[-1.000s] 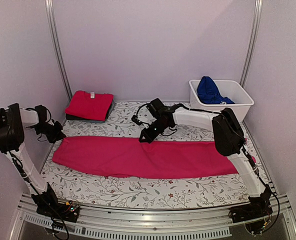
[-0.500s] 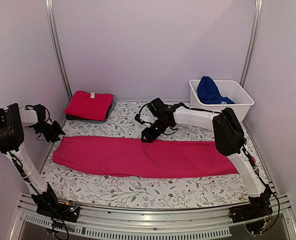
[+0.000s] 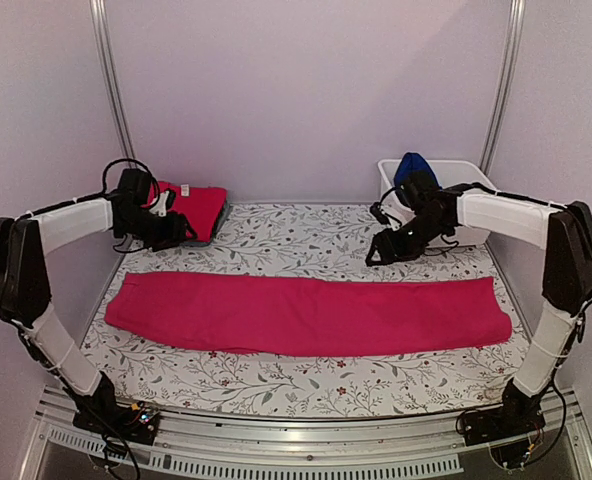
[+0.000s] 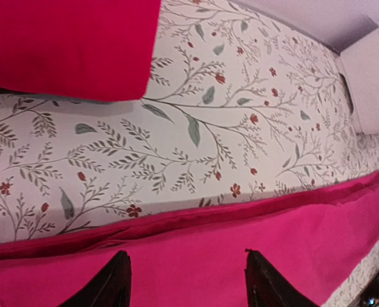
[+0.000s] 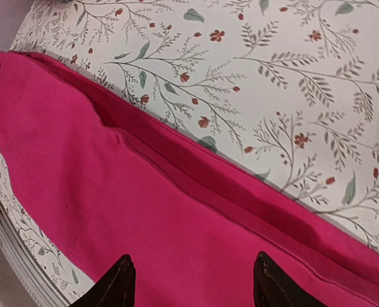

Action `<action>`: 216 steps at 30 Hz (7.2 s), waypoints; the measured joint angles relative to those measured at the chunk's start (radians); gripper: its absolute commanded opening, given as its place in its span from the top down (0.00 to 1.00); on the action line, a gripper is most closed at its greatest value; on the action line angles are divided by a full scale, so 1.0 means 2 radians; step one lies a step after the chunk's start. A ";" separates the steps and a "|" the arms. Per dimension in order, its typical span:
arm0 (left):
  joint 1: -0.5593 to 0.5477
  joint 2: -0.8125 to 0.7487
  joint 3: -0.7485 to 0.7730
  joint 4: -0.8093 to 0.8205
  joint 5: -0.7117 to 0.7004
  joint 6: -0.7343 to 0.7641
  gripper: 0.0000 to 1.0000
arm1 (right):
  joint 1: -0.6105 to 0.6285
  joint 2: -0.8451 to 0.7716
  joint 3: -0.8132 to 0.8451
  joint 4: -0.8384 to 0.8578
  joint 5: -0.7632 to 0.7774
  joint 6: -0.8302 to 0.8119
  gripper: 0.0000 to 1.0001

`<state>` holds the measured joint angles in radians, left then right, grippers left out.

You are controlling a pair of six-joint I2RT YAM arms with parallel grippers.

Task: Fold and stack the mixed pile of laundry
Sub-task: Adjust the rectangle-folded trousers at the center of the board, then move the rectangle-folded trousers to the center of the board, then adjust the rectangle-folded trousers at the center of the board, then move the rectangle-folded trousers to the center of the board.

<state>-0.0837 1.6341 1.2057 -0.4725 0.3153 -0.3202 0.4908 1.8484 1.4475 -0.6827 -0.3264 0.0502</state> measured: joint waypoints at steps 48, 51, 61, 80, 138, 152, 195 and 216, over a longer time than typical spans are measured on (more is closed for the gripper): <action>-0.238 -0.099 -0.063 -0.006 -0.025 0.125 0.38 | -0.010 -0.271 -0.218 0.138 -0.119 0.082 0.51; -0.240 -0.101 -0.092 -0.009 -0.022 0.099 0.38 | 0.080 -0.215 -0.188 0.124 -0.092 0.060 0.53; -0.235 -0.170 -0.169 -0.011 -0.023 -0.007 0.37 | 0.253 -0.010 -0.064 0.141 -0.045 0.008 0.46; -0.224 -0.258 -0.213 -0.009 -0.020 -0.033 0.38 | 0.297 0.150 0.037 0.124 0.114 -0.027 1.00; -0.469 0.054 -0.136 0.045 -0.326 0.321 0.55 | 0.132 0.209 0.067 0.184 -0.297 0.069 1.00; -0.470 0.031 -0.114 0.012 -0.368 0.338 1.00 | 0.123 0.212 0.073 0.189 -0.299 0.088 0.99; -0.314 -0.122 -0.052 -0.158 -0.064 0.230 0.20 | 0.025 -0.072 -0.191 0.100 -0.114 0.084 0.54; -0.268 0.092 -0.052 -0.092 -0.165 0.183 0.00 | -0.265 -0.245 -0.328 0.050 -0.123 0.135 0.49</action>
<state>-0.6205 1.8183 1.1011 -0.6567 -0.0143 0.0467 -0.0395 1.3594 0.7918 -0.5823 -0.5716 0.3195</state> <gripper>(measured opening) 0.996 0.509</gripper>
